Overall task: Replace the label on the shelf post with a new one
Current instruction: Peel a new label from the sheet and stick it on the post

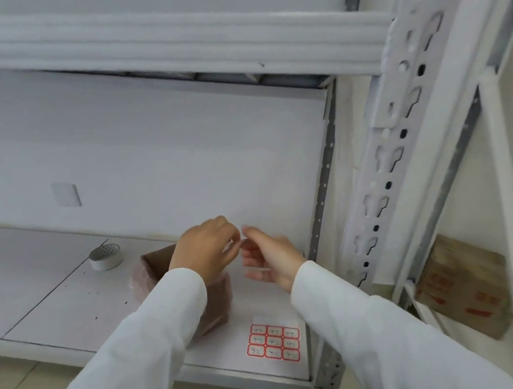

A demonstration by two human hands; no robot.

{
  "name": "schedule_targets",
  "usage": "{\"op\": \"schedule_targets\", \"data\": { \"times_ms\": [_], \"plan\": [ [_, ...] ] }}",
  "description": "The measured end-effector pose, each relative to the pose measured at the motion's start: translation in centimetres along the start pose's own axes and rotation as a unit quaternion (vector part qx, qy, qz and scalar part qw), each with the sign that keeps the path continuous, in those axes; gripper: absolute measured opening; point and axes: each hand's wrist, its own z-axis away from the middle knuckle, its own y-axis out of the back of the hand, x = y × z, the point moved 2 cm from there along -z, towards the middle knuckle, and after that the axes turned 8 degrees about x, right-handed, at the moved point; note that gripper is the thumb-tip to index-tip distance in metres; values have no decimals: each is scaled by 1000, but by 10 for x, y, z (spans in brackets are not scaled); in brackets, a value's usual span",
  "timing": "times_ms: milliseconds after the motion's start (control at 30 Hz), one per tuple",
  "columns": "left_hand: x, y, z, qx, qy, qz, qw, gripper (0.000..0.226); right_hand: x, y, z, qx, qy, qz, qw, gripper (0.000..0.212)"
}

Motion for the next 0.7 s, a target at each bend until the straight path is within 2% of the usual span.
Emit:
{"op": "schedule_targets", "data": {
  "times_ms": [100, 167, 233, 300, 367, 433, 567, 633, 700],
  "plan": [
    [23, 26, -14, 62, -75, 14, 995, 28, -31, 15, 27, 23, 65, 4, 998, 13],
    [36, 49, -24, 110, -136, 27, 984, 22, -51, 25, 47, 29, 133, 43, 990, 16],
    [40, 72, -34, 141, -182, 31, 973, 14, -72, 30, 70, 31, 215, 100, 971, 22],
    [41, 97, -44, 165, -195, 29, 966, 24, -96, 34, 98, 35, 302, 129, 944, 24],
    [43, 120, -56, 187, -185, 33, 964, 32, -122, 42, 127, 42, 380, 131, 915, 22],
    [51, 140, -69, 209, -161, 32, 964, 29, -148, 58, 155, 54, 434, 119, 891, 23],
    [86, 173, -101, 245, -46, 134, 959, 18, -189, 105, 190, 119, 494, 47, 860, 22],
    [107, 181, -126, 232, 7, 182, 956, 21, -204, 129, 195, 171, 506, 8, 846, 21],
    [127, 182, -155, 165, 41, 189, 967, 32, -213, 148, 195, 214, 499, -6, 840, 18]
  ]
}}
